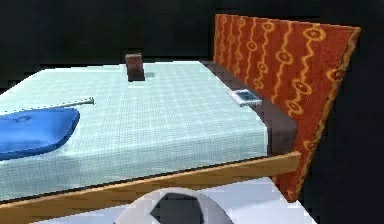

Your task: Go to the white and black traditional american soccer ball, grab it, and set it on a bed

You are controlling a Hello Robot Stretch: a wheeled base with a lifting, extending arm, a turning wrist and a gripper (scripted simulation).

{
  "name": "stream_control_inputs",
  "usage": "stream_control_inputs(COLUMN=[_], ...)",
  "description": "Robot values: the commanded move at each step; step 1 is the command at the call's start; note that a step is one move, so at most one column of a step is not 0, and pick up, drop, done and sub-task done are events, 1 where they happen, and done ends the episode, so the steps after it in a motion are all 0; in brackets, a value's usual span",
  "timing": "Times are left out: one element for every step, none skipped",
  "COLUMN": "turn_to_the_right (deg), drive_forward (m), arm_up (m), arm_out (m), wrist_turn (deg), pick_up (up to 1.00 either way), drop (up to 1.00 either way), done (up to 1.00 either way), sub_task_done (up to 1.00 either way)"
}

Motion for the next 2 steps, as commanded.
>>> stream_control_inputs(turn_to_the_right=[12.0,0.0], drive_forward=[0.0,0.3], arm_up=[0.0,0.0], arm_out=[0.0,0.0], wrist_turn=[0.0,0.0], pick_up=[0.0,0.0], drop=[0.0,0.0], done=[0.0,0.0], sub_task_done=[0.0,0.0])
